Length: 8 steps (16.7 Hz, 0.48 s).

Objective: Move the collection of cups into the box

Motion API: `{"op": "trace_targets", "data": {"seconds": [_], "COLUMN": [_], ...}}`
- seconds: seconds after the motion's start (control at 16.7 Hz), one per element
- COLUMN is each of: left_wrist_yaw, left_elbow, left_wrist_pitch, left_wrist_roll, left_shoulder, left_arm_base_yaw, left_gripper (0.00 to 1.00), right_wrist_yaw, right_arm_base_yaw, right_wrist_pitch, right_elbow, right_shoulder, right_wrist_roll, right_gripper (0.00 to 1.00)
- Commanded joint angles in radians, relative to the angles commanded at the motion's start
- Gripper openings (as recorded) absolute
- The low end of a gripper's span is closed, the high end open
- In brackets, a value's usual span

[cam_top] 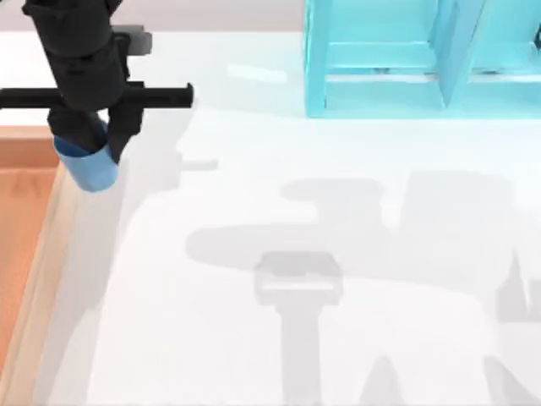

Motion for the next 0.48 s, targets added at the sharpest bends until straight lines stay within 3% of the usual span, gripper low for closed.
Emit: {"op": "trace_targets", "data": {"seconds": [0.3, 0.48], "left_wrist_yaw": [-0.009, -0.015], "left_elbow": [-0.160, -0.231], "left_wrist_pitch": [0.008, 0.011], "left_wrist_roll": [0.344, 0.462], "left_shoulder": [-0.166, -0.234], "left_arm_base_yaw": [0.331, 0.448], "left_gripper": [0.00, 0.00], "right_wrist_yaw": [0.000, 0.000], "right_arm_base_yaw": [0.000, 0.000], "right_wrist_pitch": [0.000, 0.000], "right_elbow": [0.000, 0.000], "right_shoulder": [0.000, 0.000], "right_wrist_roll": [0.000, 0.000], "right_gripper": [1.00, 1.00]}}
